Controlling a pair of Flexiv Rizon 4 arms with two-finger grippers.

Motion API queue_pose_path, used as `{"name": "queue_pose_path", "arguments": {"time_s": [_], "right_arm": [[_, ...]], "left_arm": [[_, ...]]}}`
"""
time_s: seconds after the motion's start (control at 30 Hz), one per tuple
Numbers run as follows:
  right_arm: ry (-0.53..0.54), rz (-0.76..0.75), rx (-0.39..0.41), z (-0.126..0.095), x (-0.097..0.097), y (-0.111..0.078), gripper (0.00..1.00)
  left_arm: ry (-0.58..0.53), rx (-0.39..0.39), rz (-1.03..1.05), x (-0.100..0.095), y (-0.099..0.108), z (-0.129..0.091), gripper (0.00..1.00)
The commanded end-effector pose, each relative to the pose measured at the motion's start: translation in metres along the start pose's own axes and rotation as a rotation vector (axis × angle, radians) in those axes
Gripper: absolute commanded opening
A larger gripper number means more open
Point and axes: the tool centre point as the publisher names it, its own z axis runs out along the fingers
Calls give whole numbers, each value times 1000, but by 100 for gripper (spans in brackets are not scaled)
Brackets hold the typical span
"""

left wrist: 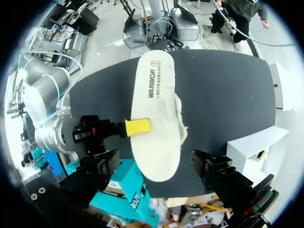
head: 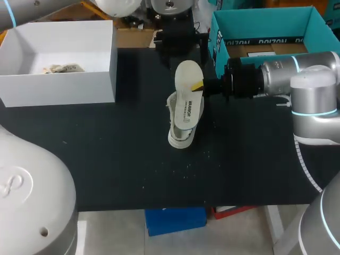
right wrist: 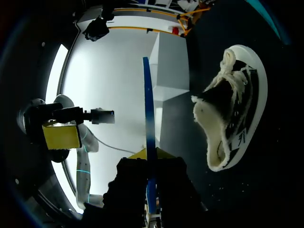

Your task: Take the shoe out of the shoebox, open the shoe tongue, remove and reinsert the insole, then place the shoe into the shoebox

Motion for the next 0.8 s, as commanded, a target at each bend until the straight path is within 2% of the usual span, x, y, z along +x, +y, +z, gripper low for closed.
{"name": "queue_pose_path", "arguments": {"time_s": [0.03,0.23,0.4,0.57,0.8], "right_arm": [[-2,1,-1,1,0,0,0],[-2,1,-1,1,0,0,0],[-2,1,-1,1,0,0,0],[-2,1,-1,1,0,0,0],[-2,1,-1,1,0,0,0]], "left_arm": [[7,22,2,-3,26,7,100],[-1,20,-1,-2,49,15,100],[4,20,0,-3,58,17,100],[7,23,-3,-3,53,18,100],[10,27,2,-5,28,10,100]]}}
